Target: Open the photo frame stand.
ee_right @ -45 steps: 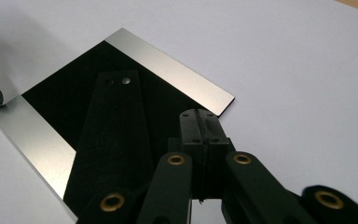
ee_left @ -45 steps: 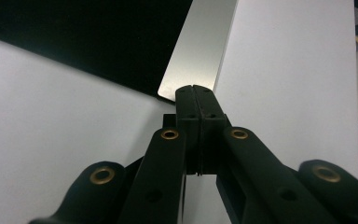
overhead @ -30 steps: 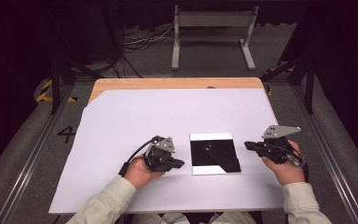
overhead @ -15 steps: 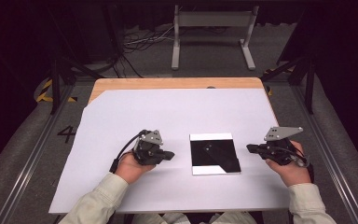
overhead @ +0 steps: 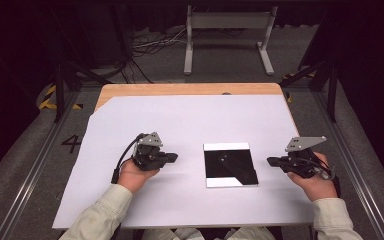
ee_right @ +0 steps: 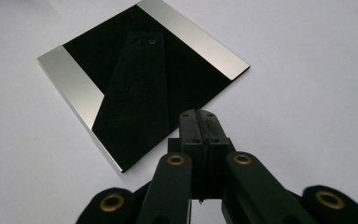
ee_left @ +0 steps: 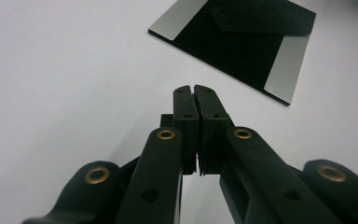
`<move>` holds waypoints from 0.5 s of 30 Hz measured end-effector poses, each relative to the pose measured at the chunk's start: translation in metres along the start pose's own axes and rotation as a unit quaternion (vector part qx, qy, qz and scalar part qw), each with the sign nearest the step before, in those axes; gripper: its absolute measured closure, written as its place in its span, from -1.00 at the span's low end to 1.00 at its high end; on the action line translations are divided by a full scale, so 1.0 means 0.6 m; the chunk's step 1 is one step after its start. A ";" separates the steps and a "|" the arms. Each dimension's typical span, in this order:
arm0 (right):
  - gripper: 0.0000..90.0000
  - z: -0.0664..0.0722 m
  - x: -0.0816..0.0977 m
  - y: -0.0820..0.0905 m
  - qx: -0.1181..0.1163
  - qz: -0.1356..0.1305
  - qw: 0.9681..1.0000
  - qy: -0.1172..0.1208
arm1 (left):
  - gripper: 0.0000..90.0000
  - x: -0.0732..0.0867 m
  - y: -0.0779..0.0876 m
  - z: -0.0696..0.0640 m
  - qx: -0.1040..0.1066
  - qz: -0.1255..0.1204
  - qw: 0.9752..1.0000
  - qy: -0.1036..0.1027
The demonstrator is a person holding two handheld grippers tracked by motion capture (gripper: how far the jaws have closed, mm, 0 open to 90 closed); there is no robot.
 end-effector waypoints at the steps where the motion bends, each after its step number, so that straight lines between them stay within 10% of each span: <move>1: 1.00 0.000 0.001 0.001 -0.001 0.002 1.000 -0.001 | 0.95 0.000 0.002 0.003 -0.005 0.000 1.000 -0.001; 15: 1.00 0.004 0.010 -0.006 -0.022 0.033 0.999 0.006 | 0.93 0.011 0.019 0.028 -0.018 -0.012 1.000 0.017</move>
Point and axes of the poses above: each handheld gripper's, and its own axes: y roughly backward along the jaws, x roughly out of its underside, z roughly to its left, the point moved 4 cm from there along -y, roughly forward along the jaws, and after that the axes turned 2 degrees about -y, right-handed, at the moved point
